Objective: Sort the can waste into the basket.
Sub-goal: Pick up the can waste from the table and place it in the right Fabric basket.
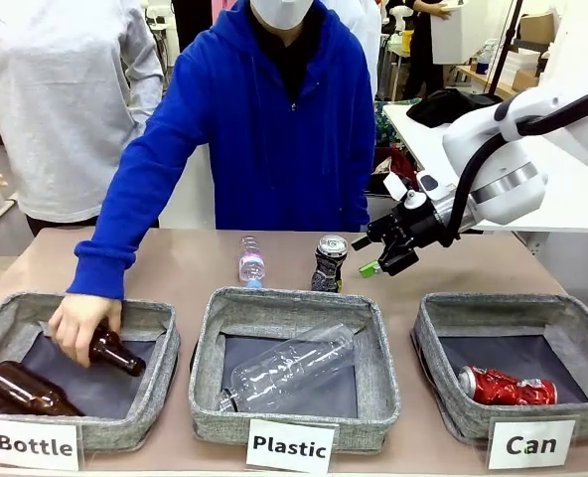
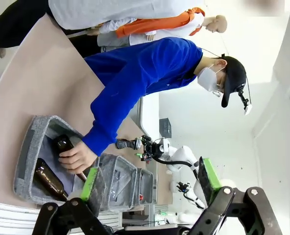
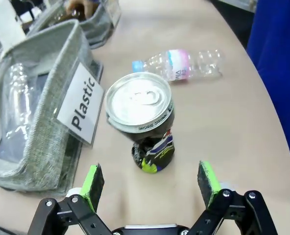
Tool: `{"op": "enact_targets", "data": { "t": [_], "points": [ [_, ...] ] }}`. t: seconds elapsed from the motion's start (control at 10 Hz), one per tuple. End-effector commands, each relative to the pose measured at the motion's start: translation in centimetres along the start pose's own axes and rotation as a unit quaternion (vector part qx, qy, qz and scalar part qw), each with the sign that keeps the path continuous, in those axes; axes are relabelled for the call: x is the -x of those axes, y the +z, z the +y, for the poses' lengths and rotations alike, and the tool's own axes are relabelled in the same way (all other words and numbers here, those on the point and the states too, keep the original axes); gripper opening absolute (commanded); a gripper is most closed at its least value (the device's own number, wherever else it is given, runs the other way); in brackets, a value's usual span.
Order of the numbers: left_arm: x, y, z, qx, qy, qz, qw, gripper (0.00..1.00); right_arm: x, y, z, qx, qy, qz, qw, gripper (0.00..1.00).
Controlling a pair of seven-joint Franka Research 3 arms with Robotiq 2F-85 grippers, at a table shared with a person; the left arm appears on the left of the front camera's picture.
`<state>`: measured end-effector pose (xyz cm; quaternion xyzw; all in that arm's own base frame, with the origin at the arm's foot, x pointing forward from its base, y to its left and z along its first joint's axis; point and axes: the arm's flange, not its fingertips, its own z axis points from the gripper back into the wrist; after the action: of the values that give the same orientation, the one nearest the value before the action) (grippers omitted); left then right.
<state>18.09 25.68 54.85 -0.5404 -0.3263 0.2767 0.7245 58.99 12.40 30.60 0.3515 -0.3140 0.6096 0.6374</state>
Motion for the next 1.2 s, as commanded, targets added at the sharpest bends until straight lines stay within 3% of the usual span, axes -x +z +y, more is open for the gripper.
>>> {"op": "enact_targets", "data": {
  "t": [0.0, 0.3, 0.6, 1.1],
  "points": [
    [1.1, -0.1, 0.4, -0.016, -0.012, 0.004, 1.000, 1.00, 0.2, -1.5, -1.0, 0.003, 0.014, -0.030, 0.999, 1.00],
    [1.0, -0.4, 0.7, -0.024, -0.009, 0.005, 1.000, 1.00, 0.5, -3.5, -0.8, -0.001, 0.015, -0.032, 0.999, 1.00],
    [1.0, -2.5, 1.2, -0.040, -0.010, 0.047, 0.998, 1.00, 0.6, -4.6, -0.9, -0.003, 0.010, -0.053, 0.999, 1.00],
    [2.2, -11.0, 3.5, -0.073, 0.007, 0.130, 0.989, 1.00, 0.5, -5.6, -1.0, -0.002, -0.007, -0.095, 0.995, 1.00]
  ]
}}
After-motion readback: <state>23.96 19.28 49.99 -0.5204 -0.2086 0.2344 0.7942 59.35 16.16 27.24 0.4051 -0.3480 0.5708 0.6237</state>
